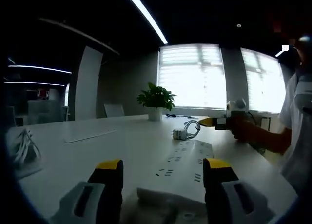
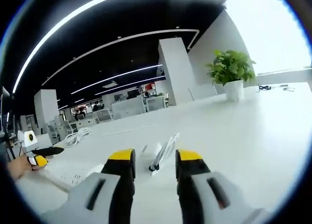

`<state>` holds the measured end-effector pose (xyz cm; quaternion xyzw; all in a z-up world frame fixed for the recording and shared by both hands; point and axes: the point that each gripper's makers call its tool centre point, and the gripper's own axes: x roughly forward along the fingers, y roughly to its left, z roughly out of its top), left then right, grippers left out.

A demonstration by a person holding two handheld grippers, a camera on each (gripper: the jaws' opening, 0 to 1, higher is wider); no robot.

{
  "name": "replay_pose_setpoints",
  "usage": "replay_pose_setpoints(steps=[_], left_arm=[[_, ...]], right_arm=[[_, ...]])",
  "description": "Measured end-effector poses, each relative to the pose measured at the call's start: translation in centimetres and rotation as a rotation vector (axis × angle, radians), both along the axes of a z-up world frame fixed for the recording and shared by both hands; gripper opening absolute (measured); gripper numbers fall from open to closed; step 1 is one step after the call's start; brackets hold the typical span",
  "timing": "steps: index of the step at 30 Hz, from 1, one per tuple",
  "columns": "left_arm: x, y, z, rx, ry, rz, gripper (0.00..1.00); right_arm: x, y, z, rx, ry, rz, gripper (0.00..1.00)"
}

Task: Straighten the power strip on the desk, plug the charger into it

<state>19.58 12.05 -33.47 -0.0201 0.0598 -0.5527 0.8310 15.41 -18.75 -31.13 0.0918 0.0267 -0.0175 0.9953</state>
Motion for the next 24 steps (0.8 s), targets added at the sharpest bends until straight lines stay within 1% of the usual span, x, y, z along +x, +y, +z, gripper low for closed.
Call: replay_pose_setpoints(steps=[6,13,16,18,24], left_arm=[[-0.1,-0.2,0.3,-0.009,-0.015,0.006,0.68],[0.0,-0.4,0.1,0.007,-0.027,0.009,0.68],[0.0,-0.4,-0.1,0.019,-0.03,0.009,0.68],[0.1,-0.3,-0.1,0.019,-0.031,0.012,0.67],[0.2,-0.2,-0.1,0.017,-0.031,0.019,0.67]], right_arm=[[0.7,-0.3,-0.3,0.003,0.006,0.001,0.32],[1.3,-0.3,-0.6,0.006,0.018,0.008,0.32],[1.5,-0.3,-0.8,0.004,0.025,0.008,0.29],[1.6,-0.4,-0.9,-0.028,0.032,0.002,0.26],[1.8,-0.2,-1.1,-0.019,0.04,0.012,0.25]])
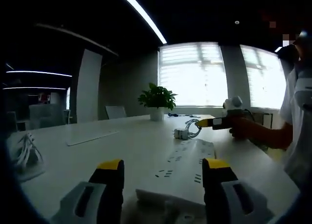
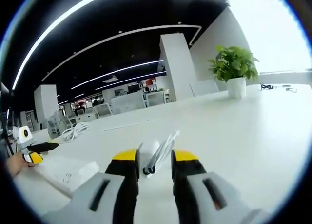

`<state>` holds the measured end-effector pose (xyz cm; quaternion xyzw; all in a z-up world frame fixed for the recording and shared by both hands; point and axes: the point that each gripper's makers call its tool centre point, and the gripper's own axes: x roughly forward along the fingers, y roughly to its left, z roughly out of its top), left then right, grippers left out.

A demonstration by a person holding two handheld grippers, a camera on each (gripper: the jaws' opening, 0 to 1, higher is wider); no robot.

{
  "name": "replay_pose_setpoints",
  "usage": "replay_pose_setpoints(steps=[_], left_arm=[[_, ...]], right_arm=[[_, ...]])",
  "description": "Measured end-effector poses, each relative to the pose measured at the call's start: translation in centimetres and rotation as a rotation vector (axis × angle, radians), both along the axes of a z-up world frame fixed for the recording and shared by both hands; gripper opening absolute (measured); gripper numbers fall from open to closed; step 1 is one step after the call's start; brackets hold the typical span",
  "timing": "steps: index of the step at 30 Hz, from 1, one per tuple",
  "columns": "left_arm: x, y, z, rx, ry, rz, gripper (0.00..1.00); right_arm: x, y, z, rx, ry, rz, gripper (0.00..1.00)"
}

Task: Straighten the power strip on the desk, plug the charger into it

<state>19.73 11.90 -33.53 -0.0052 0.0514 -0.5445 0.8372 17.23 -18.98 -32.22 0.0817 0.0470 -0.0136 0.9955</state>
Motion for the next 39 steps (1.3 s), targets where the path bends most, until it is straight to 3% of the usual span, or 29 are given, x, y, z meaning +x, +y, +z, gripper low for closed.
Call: replay_pose_setpoints(steps=[4,14,20,26,32,39], left_arm=[[-0.1,0.0,-0.2,0.008,-0.001,-0.004,0.67],[-0.2,0.0,-0.4,0.022,-0.006,-0.002,0.62],[-0.2,0.0,-0.4,0.025,-0.004,-0.001,0.61],[0.0,0.2,-0.2,0.012,0.002,0.003,0.61],[0.2,0.3,-0.1,0.004,0.007,-0.002,0.61],[-0.1,-0.1,-0.3,0.009,0.014,-0.027,0.61]], right_arm=[[0.3,-0.3,-0.4,0.01,0.017,-0.007,0.21],[0.6,-1.2,-0.6,-0.074,0.027,-0.03,0.15],[1.4,-1.9,-0.5,-0.066,0.021,-0.029,0.1],[2.9,-1.9,-0.2,-0.215,0.002,-0.043,0.09],[3.1,-2.0,-0.2,-0.25,-0.002,-0.042,0.09],[3.1,-2.3,-0.3,-0.22,0.002,-0.049,0.09]])
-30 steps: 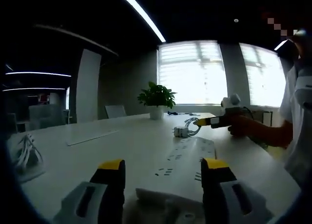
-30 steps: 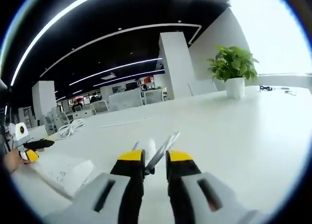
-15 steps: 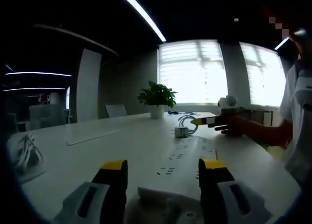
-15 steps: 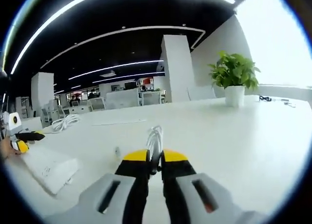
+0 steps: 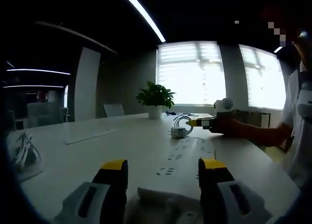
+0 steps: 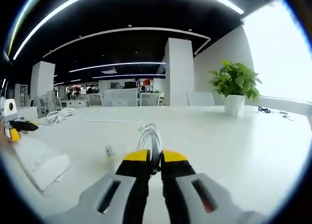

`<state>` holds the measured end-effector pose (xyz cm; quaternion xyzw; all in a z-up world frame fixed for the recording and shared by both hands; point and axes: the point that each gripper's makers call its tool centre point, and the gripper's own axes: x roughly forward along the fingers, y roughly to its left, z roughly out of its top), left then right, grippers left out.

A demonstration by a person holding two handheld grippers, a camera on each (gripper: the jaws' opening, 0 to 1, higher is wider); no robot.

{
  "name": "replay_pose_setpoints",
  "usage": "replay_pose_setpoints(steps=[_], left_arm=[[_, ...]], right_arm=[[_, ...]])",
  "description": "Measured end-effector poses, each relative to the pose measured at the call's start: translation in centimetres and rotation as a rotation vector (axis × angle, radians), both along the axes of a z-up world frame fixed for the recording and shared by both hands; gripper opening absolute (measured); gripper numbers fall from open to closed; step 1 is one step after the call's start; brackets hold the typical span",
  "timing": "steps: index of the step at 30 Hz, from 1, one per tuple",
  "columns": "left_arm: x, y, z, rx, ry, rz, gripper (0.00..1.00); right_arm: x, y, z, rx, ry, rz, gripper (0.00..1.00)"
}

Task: Straighten the power strip on the desk, plug the charger into it

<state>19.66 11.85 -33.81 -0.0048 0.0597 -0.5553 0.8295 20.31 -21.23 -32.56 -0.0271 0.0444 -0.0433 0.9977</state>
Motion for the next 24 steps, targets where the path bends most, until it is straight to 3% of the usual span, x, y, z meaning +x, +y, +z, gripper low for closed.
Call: replay_pose_setpoints(steps=[4,6,8,9,14,19,24], left_arm=[[-0.8,-0.7,-0.3,0.019,0.001,-0.014,0.61],[-1.7,-1.2,-1.0,0.069,-0.027,-0.044,0.61],[-1.7,-1.4,-1.0,0.073,-0.039,-0.036,0.61],[-1.3,-1.3,-0.8,0.068,-0.059,-0.022,0.63],[-0.8,-1.3,-0.4,0.04,-0.041,-0.014,0.65],[-1.0,-1.5,-0.6,0.059,-0.064,-0.022,0.65],[-0.5,-1.3,0.3,0.016,-0.056,-0.012,0.65]], right_arm=[[-0.2,0.2,0.3,-0.025,-0.01,0.002,0.08],[-0.2,0.2,0.3,-0.032,-0.011,0.007,0.08],[-0.3,0.3,0.3,-0.028,-0.011,0.011,0.08],[-0.3,0.3,0.3,-0.032,-0.012,0.01,0.08],[-0.4,0.0,0.7,-0.025,-0.025,0.004,0.07],[-0.4,0.3,1.4,-0.017,-0.052,0.023,0.06],[-0.3,0.9,2.0,-0.073,-0.076,0.042,0.05]])
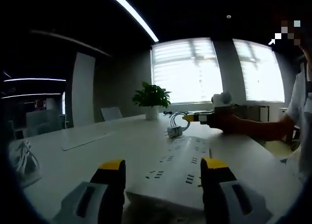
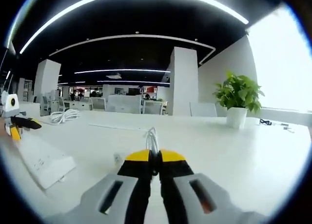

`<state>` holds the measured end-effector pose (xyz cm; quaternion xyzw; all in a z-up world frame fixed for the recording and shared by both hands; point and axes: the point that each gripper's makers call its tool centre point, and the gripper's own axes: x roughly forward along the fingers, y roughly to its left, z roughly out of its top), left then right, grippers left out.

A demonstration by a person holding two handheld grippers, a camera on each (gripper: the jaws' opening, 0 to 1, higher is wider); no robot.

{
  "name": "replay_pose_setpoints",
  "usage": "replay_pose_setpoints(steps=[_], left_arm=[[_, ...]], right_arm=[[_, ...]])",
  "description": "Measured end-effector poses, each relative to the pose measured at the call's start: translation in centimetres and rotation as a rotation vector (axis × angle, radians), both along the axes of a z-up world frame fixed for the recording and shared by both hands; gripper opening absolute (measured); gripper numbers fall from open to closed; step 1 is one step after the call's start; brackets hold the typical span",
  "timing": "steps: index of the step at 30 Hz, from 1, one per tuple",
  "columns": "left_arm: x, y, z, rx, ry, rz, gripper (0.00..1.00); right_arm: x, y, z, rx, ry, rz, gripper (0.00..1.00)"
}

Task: Straighten the power strip on the desk, plug the charger into it

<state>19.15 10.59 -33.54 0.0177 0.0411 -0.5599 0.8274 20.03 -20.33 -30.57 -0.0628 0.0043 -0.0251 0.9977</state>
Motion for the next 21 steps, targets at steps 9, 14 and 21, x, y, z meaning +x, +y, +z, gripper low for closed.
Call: replay_pose_setpoints(steps=[9,14,21], left_arm=[[-0.1,0.2,-0.2,0.017,-0.011,0.01,0.63],[-0.3,0.2,-0.3,0.022,-0.015,0.004,0.63],[-0.2,0.5,0.0,0.007,0.02,-0.011,0.56]], right_arm=[[-0.1,1.2,1.7,0.039,-0.077,0.072,0.04],[-0.5,1.9,3.3,0.022,-0.123,0.101,0.04],[1.8,3.6,7.3,-0.038,-0.173,0.22,0.04]])
